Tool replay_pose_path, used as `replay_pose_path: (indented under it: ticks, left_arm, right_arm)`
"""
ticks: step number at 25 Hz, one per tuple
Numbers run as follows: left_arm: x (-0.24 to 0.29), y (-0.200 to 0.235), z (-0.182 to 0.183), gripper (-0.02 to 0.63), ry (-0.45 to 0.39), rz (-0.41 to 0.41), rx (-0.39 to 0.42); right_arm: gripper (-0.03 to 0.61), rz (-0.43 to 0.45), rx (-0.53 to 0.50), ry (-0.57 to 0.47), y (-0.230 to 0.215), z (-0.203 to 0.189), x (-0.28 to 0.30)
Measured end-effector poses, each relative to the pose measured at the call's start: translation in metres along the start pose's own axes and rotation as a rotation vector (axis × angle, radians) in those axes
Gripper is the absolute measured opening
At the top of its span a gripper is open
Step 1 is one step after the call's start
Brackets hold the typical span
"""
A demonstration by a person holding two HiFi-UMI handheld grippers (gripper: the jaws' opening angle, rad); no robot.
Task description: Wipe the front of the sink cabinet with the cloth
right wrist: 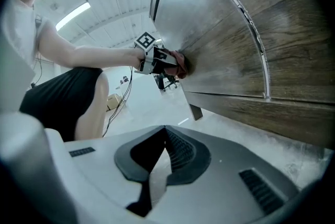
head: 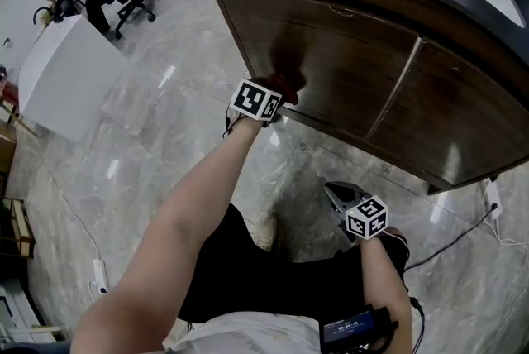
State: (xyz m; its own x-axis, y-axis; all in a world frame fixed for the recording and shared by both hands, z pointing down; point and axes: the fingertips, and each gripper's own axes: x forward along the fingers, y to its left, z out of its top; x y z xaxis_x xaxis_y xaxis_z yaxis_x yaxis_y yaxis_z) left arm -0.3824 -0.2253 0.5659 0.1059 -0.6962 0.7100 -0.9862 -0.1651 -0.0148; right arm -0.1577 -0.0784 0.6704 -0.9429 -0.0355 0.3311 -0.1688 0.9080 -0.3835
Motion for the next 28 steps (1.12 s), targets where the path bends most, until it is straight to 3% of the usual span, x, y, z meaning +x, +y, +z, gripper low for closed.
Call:
replay_pose_path:
  ticks: [12, 20, 28]
  left_arm:
    - [0.024, -0.136, 0.035, 0.120, -0.047, -0.222, 0.073]
    - [0.039, -0.180, 0.050, 0.120, -0.039, -0.287, -0.068]
    - [0.056, -0.232, 0.051, 0.120, -0.028, -0.383, -0.063]
  right_arm:
    - [0.012, 0.012, -0.037, -0.015, -0.006, -0.001, -0.005]
    - [0.012, -0.020, -0.041, -0.053, -0.014, 0.003, -0.021]
    - [0.012, -0.062, -0.049, -0.043, -0.020, 0.000, -0.042]
